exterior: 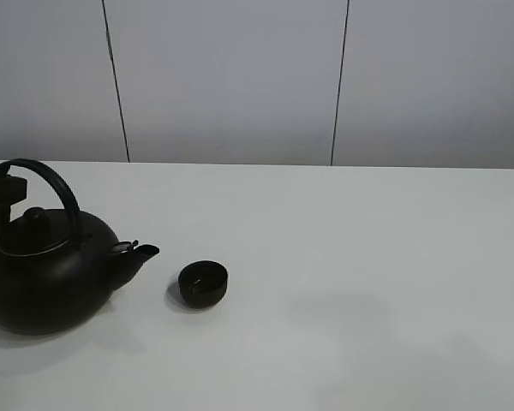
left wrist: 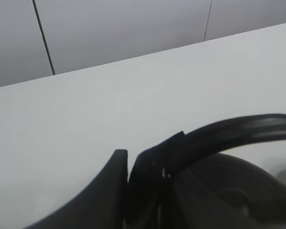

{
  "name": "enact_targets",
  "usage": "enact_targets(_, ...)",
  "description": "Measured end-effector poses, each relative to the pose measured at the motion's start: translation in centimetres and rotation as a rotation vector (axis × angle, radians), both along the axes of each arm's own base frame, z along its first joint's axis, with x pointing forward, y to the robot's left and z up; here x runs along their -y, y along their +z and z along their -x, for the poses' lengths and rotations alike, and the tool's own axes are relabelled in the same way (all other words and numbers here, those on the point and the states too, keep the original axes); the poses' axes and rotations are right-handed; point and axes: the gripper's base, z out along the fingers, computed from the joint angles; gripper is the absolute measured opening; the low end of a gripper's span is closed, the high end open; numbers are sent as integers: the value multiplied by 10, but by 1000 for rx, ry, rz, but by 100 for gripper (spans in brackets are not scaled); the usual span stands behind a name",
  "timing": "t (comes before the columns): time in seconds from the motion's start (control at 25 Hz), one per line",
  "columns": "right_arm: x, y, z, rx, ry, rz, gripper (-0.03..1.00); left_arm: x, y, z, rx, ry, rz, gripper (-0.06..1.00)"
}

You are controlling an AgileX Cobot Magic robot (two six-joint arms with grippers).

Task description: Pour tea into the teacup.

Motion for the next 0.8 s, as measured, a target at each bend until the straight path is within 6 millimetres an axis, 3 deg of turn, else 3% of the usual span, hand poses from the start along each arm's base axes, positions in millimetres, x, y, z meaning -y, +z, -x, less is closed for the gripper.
enact_targets(0.32, 0, 0, 0, 0, 0, 0, 46, 3, 31, 5, -26, 15, -104, 15)
enact_targets(0.56, 0, 0, 0, 0, 0, 0, 46, 26, 64, 6, 33, -14, -41, 15)
enact_targets(0.8, 0, 0, 0, 0, 0, 0, 46, 52, 70, 2, -2, -15, -18, 13)
